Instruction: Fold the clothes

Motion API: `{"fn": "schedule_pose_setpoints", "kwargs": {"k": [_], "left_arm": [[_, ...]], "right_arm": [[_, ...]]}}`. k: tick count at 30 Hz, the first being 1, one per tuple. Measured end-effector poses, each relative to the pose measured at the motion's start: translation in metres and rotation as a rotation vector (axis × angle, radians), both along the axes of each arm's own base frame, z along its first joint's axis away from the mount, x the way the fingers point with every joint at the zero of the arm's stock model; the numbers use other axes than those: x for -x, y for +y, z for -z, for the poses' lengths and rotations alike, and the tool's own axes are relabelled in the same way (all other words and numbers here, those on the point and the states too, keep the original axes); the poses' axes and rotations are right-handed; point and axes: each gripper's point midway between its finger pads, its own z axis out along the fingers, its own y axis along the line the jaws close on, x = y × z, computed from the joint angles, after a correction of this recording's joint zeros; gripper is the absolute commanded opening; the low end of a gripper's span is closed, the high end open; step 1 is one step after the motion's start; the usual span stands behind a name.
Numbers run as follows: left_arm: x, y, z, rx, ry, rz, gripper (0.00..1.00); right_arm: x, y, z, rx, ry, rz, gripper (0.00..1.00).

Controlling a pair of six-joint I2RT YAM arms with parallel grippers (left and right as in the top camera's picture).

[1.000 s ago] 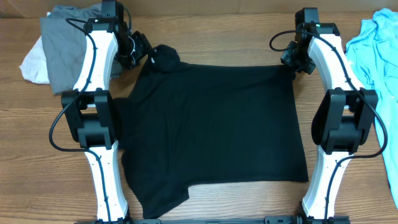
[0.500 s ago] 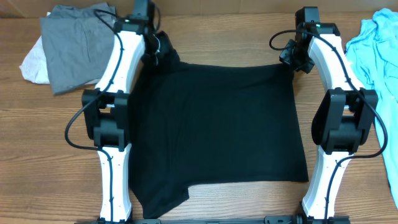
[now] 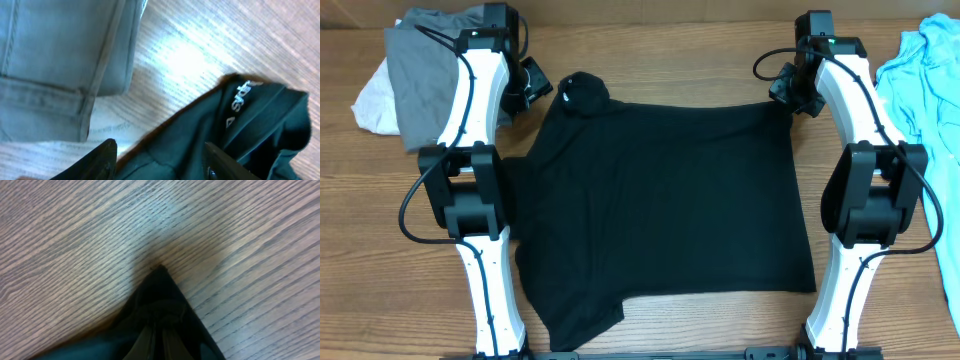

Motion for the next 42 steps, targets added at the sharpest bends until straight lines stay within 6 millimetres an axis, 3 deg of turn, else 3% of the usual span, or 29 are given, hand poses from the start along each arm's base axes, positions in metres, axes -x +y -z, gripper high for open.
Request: {"fn": "schedule_pose_setpoints", "kwargs": {"k": [5, 14, 27, 36, 37, 42], "left_arm": [[-0.016, -0.017, -0.005, 0.019, -0.071, 0.031, 0.56], [-0.022, -0.051, -0.008, 0.083, -0.101, 0.09, 0.53], [-0.037, -0.064, 0.0, 0.139, -0.15, 0.116, 0.49], [-0.03, -0.064, 0.017, 0.143, -0.098, 0.114, 0.48], [-0.027, -0.064, 0.022, 0.145, -0.083, 0.114, 0.47], [-0.022, -0.066, 0.036, 0.154, -0.046, 0.115, 0.16]], "right_arm": [[-0.001, 0.004, 0.0, -0.024, -0.003, -0.006, 0.04], [-0.001, 0.006, 0.0, -0.032, -0.003, -0.009, 0.04], [0.0, 0.007, 0.0, -0.039, -0.002, -0.01, 0.04], [0.0, 0.007, 0.0, -0.039, -0.002, -0.01, 0.04], [0.0, 0.007, 0.0, -0.039, -0.002, -0.01, 0.04], [0.0, 0.007, 0.0, -0.039, -0.001, -0.01, 0.04]]}}
